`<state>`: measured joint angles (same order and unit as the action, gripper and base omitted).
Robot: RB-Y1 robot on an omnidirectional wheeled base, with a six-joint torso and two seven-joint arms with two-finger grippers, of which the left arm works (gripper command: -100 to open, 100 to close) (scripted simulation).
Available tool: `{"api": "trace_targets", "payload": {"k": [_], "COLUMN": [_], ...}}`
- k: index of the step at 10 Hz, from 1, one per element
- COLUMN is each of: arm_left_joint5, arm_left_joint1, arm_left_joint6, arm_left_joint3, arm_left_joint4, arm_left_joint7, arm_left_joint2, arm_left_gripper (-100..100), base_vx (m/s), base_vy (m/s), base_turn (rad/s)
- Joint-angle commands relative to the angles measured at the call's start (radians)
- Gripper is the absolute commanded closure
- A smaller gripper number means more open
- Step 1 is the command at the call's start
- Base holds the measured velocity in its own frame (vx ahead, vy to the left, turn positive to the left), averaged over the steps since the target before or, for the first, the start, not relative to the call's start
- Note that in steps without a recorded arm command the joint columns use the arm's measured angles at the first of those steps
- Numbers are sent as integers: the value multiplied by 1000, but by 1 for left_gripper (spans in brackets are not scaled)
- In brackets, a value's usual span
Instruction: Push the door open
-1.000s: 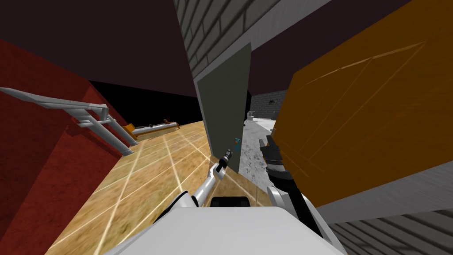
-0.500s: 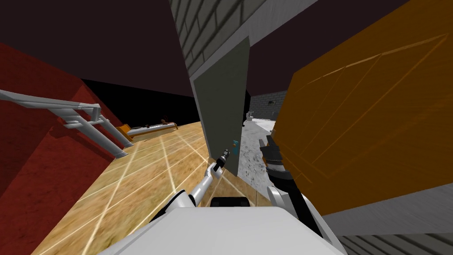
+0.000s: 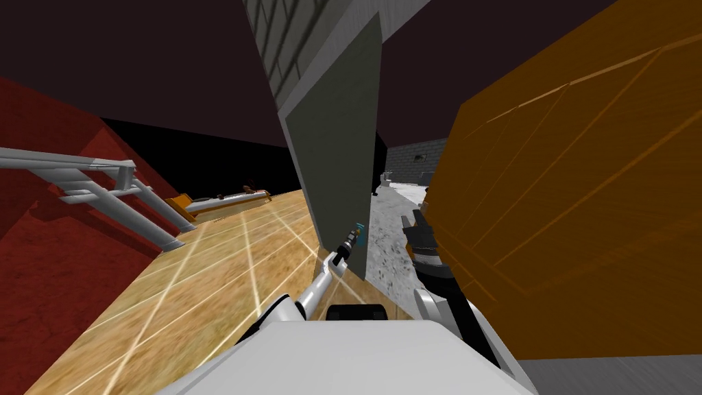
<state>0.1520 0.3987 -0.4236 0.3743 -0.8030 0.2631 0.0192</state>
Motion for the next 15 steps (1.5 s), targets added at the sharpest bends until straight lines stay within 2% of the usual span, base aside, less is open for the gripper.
{"api": "trace_targets", "payload": {"k": [1, 2, 7, 13, 15], "arm_left_joint5": [0, 0, 0, -10, -16], "arm_left_joint1": [0, 0, 0, 4, 2], "arm_left_joint6": [0, 0, 0, 2, 3], "arm_left_joint3": [0, 0, 0, -52, -85], "arm_left_joint4": [0, 0, 0, -2, -2], "arm_left_joint7": [0, 0, 0, -28, -46], "arm_left_joint2": [0, 0, 0, -23, -33], "arm_left_gripper": [-100, 100, 100, 100, 100], "base_vx": [51, 0, -3, 121, 152], "base_vy": [-38, 0, 4, -138, -173], "base_turn": [2, 0, -5, 35, 99]}}
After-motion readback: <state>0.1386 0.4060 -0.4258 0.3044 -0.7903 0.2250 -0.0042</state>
